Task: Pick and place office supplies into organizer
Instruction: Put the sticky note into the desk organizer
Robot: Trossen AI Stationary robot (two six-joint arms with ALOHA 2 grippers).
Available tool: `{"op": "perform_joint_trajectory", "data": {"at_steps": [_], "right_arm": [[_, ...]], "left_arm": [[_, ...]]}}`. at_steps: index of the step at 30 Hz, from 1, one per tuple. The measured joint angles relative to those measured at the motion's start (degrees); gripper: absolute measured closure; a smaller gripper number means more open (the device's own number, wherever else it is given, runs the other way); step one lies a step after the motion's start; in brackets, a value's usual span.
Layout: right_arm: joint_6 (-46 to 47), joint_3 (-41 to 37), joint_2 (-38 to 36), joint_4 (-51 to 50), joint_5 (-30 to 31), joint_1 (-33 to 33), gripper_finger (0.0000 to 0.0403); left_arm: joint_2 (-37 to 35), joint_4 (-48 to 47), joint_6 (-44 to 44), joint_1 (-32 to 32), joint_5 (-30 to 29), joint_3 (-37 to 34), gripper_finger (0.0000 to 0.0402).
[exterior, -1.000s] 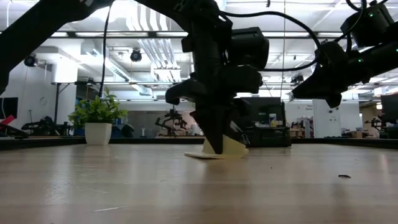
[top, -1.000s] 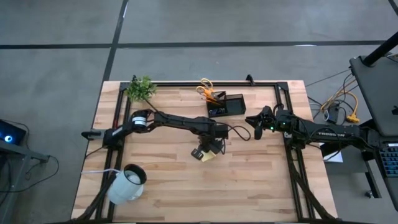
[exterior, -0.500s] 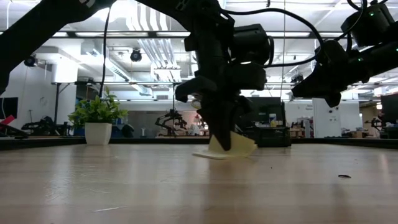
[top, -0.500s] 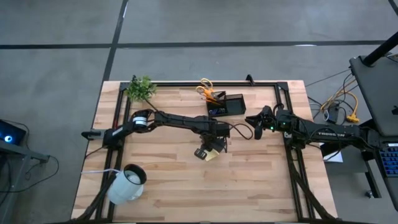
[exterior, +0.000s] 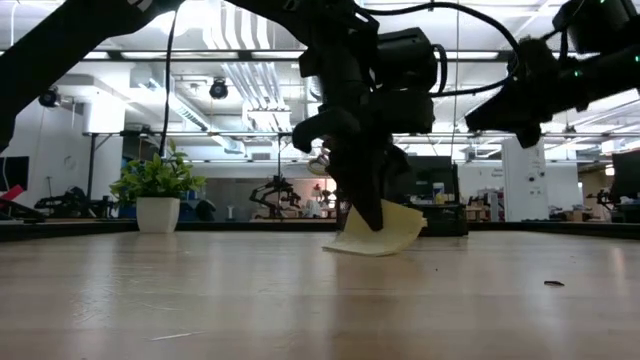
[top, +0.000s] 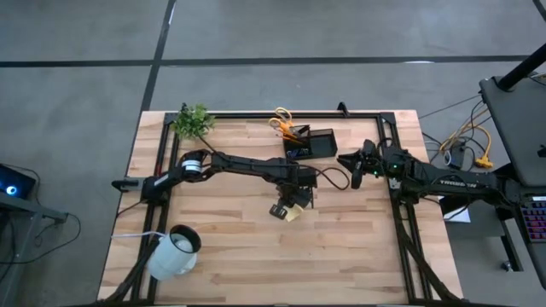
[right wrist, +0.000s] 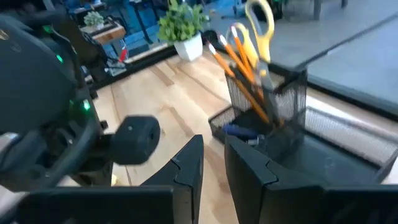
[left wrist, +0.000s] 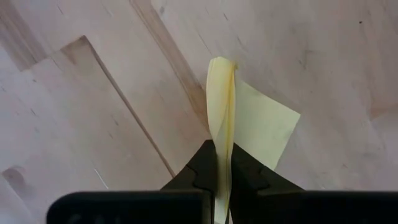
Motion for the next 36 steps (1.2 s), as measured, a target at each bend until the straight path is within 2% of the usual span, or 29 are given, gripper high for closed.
{"op": "perform_joint_trajectory", "data": {"at_steps": [10,21,25,31,36], "right_arm": [[-6.9,7.3,-6.3,-12.4,0.6,0.0,0.0346],[-5.1,5.3,-28.9,-19.3,0.2,0.0,0.0346],[-4.7,6.4,-27.6,-23.8,0.2,0.0,0.0346],[-2.7,7.2,-27.2,-25.1,0.8,0.0,0.0346],[-0.7,7.9,-28.7,-25.1,5.9,0.0,0.0346]], "left_arm": [[-1.4,2.4,-2.3,0.0,0.3,0.2,0.0402],[-2.9,4.9,-4.4,0.0,0.4,0.2,0.0401],[-2.9,7.7,-6.4,0.0,0.4,0.2,0.0401],[-3.0,11.5,-10.5,0.3,-0.3,0.2,0.0401],[-3.1,15.9,-13.7,0.5,-2.1,0.2,0.0401]]}}
